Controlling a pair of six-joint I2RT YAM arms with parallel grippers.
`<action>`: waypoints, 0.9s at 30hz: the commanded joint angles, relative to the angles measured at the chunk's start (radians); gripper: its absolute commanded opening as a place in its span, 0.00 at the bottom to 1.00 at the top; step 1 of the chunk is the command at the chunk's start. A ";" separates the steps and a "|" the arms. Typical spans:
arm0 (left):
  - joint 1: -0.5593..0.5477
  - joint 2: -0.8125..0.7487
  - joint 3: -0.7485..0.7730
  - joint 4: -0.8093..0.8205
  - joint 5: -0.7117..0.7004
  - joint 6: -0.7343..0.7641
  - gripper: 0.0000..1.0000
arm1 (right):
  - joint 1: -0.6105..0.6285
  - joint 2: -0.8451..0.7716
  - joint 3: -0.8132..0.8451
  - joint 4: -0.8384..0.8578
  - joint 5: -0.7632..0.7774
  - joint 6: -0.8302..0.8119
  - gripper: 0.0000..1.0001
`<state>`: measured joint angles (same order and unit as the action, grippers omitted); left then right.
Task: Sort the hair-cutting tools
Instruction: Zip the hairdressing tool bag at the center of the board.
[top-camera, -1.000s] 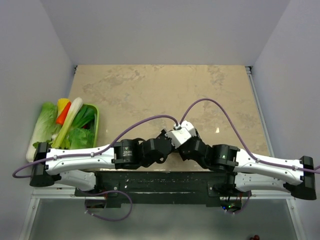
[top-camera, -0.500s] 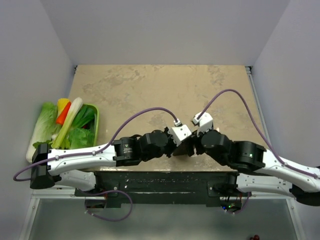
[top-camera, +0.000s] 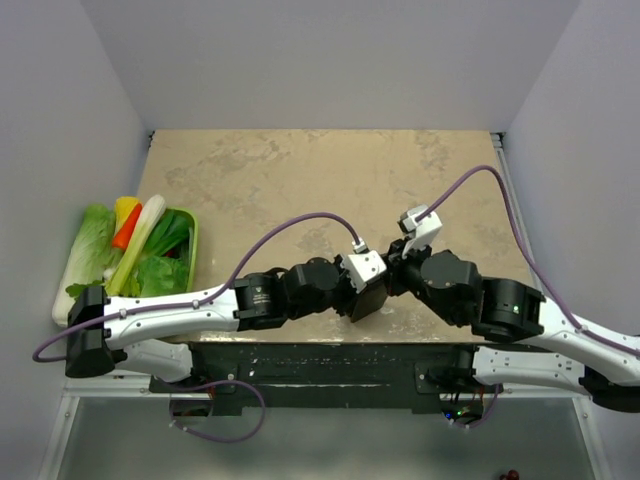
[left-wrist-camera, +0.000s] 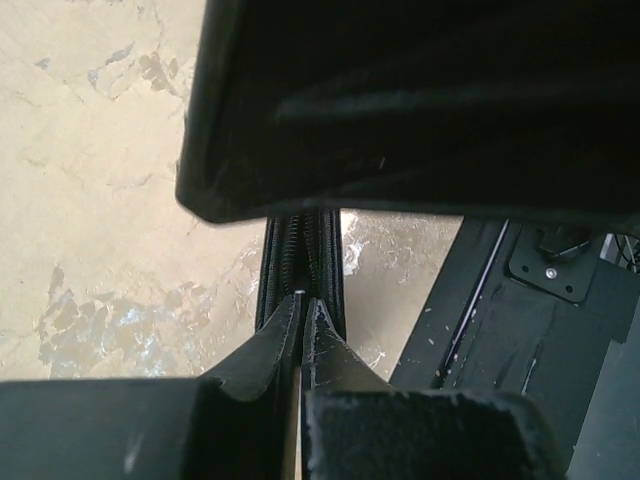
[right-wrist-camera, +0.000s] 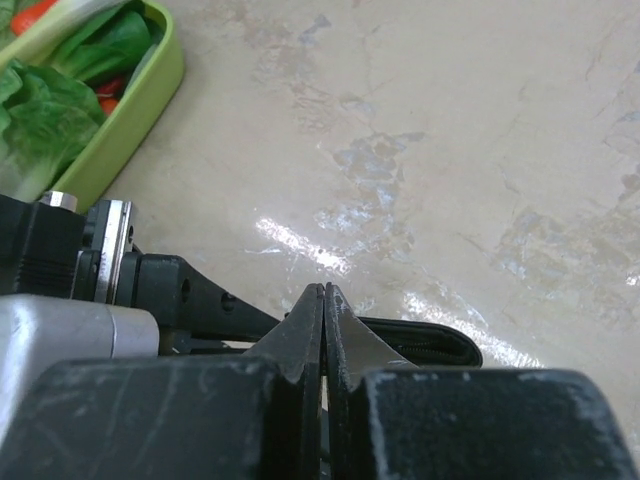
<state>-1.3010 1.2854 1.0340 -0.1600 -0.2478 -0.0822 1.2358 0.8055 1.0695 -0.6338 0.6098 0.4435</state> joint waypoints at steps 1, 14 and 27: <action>0.012 -0.011 -0.038 -0.019 -0.016 0.010 0.00 | -0.001 0.031 -0.011 0.029 0.005 0.026 0.00; 0.016 -0.106 -0.092 -0.013 -0.024 -0.024 0.00 | 0.001 0.024 -0.152 0.057 -0.034 0.098 0.00; 0.016 -0.158 -0.094 -0.009 -0.131 -0.034 0.00 | 0.001 0.052 -0.249 0.080 -0.068 0.145 0.00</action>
<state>-1.2907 1.1809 0.9535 -0.1661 -0.2829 -0.0956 1.2358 0.8448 0.8658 -0.5171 0.5575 0.5449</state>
